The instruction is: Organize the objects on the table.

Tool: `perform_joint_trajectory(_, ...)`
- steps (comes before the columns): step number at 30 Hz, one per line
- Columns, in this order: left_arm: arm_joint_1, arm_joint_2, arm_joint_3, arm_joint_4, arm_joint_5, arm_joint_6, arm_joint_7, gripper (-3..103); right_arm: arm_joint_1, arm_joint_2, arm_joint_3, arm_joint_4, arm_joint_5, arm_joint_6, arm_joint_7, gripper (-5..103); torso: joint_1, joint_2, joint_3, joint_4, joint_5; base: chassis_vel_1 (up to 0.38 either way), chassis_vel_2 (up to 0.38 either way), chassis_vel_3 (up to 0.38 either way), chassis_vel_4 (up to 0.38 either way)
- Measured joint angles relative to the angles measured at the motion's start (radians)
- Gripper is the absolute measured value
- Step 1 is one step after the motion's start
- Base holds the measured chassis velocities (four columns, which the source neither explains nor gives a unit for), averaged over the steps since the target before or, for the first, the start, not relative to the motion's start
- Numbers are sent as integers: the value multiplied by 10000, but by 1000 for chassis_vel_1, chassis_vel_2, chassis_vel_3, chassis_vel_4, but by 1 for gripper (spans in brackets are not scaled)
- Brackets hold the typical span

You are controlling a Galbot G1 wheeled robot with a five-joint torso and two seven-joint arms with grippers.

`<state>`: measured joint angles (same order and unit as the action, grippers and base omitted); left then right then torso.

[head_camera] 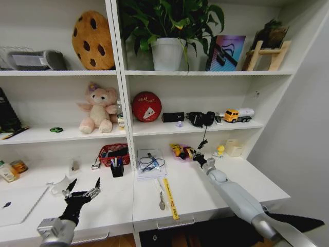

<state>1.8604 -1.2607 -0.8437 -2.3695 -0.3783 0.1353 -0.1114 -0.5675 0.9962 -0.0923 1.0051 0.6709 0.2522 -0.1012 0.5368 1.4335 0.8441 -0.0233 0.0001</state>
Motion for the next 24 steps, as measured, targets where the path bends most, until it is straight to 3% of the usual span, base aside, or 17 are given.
perform_joint_trajectory(5, 0, 0, 0, -1, 0, 0, -1, 100, -396, -154, 283, 603, -12, 65, 154, 43, 0, 0, 0, 2, 2, 0, 0, 0, 0)
perform_joint_trajectory(7, 1, 0, 1, 0, 0, 0, -1, 100, -1027, -552, 740, 1880, 199, -387, 394, 54, 0, 1, -1, -3, -3, 0, 0, 0, 0)
perform_joint_trajectory(8, 1, 0, 1, 0, 0, 0, -1, 100, -1027, -552, 740, 1880, 199, -387, 394, 54, 0, 1, -1, -3, -3, 0, 0, 0, 0)
perform_joint_trajectory(12, 0, 0, 0, -1, 0, 0, -2, 100, -2343, -936, 1704, 3379, 253, -886, 739, 65, -1, 2, -2, 1, -3, 0, 0, 0, 0)
perform_joint_trajectory(16, 0, 0, 0, 0, -1, 0, -2, 100, -4452, -1442, 3180, 5074, 297, -1278, 1075, 86, -2, 2, -2, -2, -1, 0, 0, 0, 0)
perform_joint_trajectory(17, 0, 0, 0, 0, -1, 0, -2, 100, -4452, -1442, 3180, 5074, 297, -1278, 1075, 86, -2, 2, -2, -2, -1, 0, 0, 0, 0)
perform_joint_trajectory(19, 0, 0, 0, 0, 0, 0, -2, 100, -5715, -1650, 4019, 6213, 293, -1412, 1409, 96, -2, 2, -3, -1, 1, 0, 0, 0, 0)
perform_joint_trajectory(24, 0, -1, 1, 0, -1, 0, -3, 100, -7551, -1685, 5272, 7933, 151, -1779, 2436, 100, -2, 2, -2, 1, 0, 0, 0, 0, 0)
